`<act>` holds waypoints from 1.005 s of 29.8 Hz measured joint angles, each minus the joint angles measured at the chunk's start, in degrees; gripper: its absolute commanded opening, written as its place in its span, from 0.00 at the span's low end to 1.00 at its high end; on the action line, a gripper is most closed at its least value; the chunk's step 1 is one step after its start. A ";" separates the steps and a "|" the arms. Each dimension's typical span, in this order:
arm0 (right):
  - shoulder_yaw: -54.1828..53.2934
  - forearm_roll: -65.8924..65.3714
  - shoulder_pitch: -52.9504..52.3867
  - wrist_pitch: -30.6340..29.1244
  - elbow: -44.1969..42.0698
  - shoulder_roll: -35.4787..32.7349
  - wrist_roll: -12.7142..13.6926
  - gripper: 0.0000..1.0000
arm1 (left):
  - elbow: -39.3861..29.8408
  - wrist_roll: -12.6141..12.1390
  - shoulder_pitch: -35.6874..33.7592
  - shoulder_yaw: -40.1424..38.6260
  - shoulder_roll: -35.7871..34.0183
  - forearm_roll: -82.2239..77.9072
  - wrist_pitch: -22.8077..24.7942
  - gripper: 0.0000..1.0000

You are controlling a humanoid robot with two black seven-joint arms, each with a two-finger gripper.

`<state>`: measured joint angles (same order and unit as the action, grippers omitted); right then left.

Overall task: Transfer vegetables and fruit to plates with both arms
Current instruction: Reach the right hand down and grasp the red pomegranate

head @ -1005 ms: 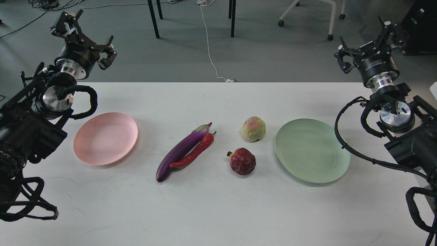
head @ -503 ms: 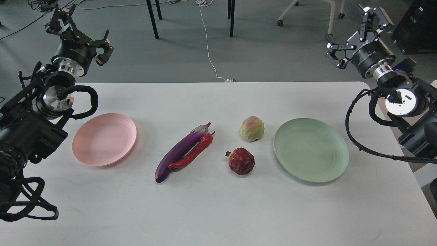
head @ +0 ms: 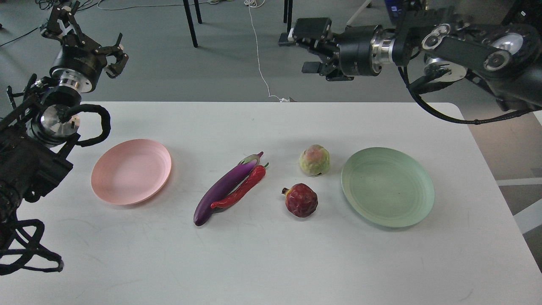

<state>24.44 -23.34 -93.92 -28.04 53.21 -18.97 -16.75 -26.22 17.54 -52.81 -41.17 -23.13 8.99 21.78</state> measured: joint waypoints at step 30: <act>24.77 -28.50 5.03 11.14 3.23 18.78 -1.98 0.62 | -0.05 0.14 1.72 0.47 -1.33 -0.38 0.11 0.98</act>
<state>49.22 -51.85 -88.89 -16.90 56.44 -0.19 -18.73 -26.27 17.69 -51.09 -40.69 -24.46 8.61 21.89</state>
